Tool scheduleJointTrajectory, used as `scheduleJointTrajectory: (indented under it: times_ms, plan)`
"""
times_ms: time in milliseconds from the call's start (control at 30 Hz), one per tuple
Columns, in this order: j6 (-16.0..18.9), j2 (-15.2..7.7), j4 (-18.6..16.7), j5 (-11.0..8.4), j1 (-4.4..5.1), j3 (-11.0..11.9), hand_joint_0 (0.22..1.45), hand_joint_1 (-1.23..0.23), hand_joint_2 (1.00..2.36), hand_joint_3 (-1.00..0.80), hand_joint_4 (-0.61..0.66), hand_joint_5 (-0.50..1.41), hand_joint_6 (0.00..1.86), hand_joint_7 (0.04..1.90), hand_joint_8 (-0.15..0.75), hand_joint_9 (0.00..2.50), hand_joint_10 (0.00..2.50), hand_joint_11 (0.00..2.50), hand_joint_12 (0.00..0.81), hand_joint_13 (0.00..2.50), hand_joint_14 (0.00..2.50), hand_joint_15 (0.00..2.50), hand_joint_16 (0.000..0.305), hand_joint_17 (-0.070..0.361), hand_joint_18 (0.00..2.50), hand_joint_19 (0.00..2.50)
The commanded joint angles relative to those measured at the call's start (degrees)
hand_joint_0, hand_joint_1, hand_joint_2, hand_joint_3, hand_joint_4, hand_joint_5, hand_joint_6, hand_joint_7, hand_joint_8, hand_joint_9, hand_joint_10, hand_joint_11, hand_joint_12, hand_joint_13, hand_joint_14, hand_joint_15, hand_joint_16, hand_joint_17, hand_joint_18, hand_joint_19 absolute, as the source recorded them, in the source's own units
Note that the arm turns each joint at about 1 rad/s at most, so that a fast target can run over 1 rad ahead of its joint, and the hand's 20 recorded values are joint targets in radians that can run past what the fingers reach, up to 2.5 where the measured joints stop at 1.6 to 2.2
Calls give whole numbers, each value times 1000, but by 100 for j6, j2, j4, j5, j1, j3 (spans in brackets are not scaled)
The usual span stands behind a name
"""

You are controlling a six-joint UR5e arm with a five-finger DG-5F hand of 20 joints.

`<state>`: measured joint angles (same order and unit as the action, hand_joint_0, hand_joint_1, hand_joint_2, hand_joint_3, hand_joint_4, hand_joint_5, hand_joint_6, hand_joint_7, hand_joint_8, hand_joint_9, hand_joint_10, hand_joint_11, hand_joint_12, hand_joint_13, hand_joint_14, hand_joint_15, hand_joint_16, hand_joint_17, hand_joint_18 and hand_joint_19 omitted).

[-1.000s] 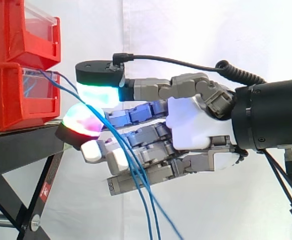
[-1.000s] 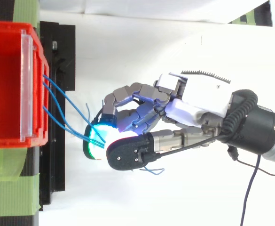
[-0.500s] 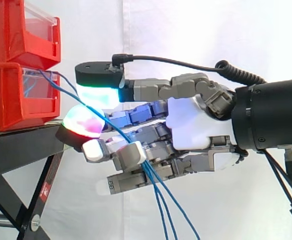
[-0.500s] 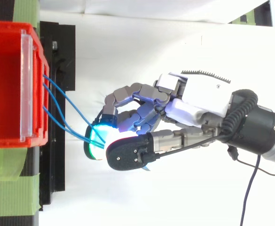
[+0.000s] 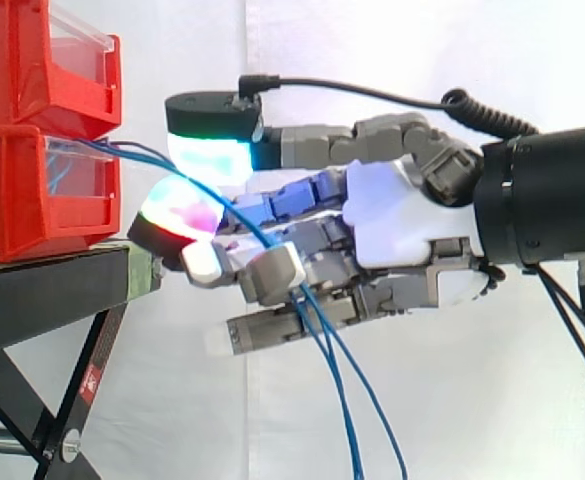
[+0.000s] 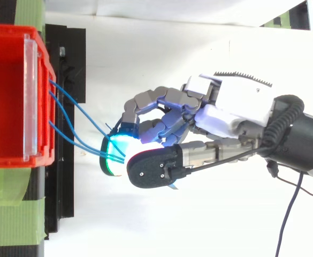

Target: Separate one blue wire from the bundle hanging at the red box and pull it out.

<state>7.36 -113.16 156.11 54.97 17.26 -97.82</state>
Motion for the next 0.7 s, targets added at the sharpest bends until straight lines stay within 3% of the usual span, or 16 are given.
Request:
scheduleJointTrajectory:
  times_ms: [0,167,667]
  plan:
    - [-68,189,201,-13,-3,0,660,-784,1029,-131,169,-215,845,996,315,946,20,883,316,1357,19,1354,57,127,489,263]
    - [-253,426,456,-22,-12,0,664,-786,1029,-143,172,-218,847,988,315,954,21,1036,324,1357,19,1390,56,125,525,311]
    - [-481,470,535,-145,-30,0,694,-856,1020,-273,227,-229,857,1018,316,895,20,1040,325,1325,19,1395,55,125,532,302]
